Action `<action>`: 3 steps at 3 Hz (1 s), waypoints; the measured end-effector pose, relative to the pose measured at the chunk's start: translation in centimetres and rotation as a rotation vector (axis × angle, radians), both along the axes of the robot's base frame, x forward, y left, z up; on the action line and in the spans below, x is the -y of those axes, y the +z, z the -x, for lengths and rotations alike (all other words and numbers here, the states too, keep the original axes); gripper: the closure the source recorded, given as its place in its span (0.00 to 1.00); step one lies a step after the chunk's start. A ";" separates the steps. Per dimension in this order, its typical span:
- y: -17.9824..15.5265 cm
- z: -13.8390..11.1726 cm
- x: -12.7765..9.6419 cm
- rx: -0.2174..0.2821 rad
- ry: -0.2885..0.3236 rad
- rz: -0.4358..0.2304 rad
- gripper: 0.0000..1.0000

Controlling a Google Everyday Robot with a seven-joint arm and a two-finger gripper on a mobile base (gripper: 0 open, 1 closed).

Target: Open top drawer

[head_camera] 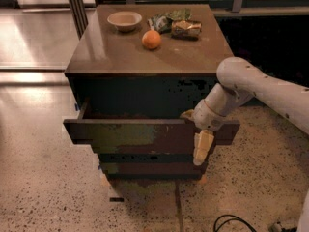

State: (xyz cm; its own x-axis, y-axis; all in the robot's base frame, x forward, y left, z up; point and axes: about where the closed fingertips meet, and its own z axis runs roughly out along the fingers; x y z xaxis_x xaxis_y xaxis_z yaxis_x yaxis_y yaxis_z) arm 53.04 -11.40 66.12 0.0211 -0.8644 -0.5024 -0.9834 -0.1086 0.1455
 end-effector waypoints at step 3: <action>0.5 9.9 3.3 -0.102 0.047 0.069 0.00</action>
Offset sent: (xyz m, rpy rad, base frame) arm -0.2087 -0.0676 0.0815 -0.0984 0.1104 0.0738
